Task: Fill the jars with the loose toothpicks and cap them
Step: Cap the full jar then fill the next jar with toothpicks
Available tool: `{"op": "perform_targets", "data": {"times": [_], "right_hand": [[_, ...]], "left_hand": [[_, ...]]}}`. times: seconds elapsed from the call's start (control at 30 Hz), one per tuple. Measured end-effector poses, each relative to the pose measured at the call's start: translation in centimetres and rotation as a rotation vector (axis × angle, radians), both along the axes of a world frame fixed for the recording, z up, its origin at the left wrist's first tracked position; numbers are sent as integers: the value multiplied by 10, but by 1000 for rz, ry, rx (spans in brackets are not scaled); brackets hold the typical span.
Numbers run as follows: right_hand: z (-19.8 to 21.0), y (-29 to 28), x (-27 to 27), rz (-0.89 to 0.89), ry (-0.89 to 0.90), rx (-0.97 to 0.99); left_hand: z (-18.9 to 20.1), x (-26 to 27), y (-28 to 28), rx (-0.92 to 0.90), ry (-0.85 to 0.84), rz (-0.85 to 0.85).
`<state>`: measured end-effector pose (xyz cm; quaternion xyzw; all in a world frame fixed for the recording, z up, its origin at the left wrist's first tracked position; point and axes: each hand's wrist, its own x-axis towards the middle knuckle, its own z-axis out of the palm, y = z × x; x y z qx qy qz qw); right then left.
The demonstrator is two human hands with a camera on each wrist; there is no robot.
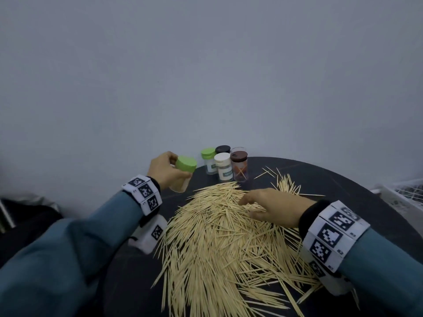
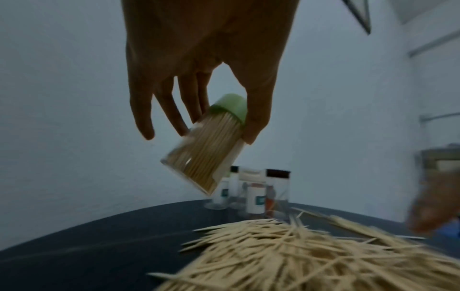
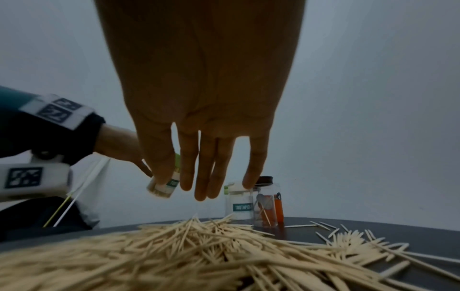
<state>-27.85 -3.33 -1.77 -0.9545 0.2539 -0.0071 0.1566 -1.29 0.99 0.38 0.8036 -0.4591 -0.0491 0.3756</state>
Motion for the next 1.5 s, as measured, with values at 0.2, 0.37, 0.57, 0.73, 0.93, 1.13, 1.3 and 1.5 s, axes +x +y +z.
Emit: {"op": "perform_targets", "data": {"times": [0.2, 0.37, 0.57, 0.73, 0.93, 1.13, 1.3, 1.5], "right_hand": [[-5, 4, 6, 12, 88, -36], [-9, 1, 7, 13, 93, -46], [-16, -5, 11, 4, 157, -20], [-17, -6, 13, 6, 207, -9], [-18, -6, 14, -16, 210, -2], [-17, -6, 12, -82, 192, 2], [-18, -9, 13, -107, 212, -39], [-21, -10, 14, -132, 258, -32]], "left_hand": [[-15, 30, -15, 121, 13, 144], [-29, 41, -22, 189, 58, 193], [-29, 47, -29, 259, 70, 225], [-33, 52, -28, 297, 75, 234], [-28, 43, -31, 256, -105, 202], [-11, 6, -48, 68, -281, 25], [-10, -28, -79, 92, -248, -180], [-23, -41, -109, 289, -87, -136]]}}
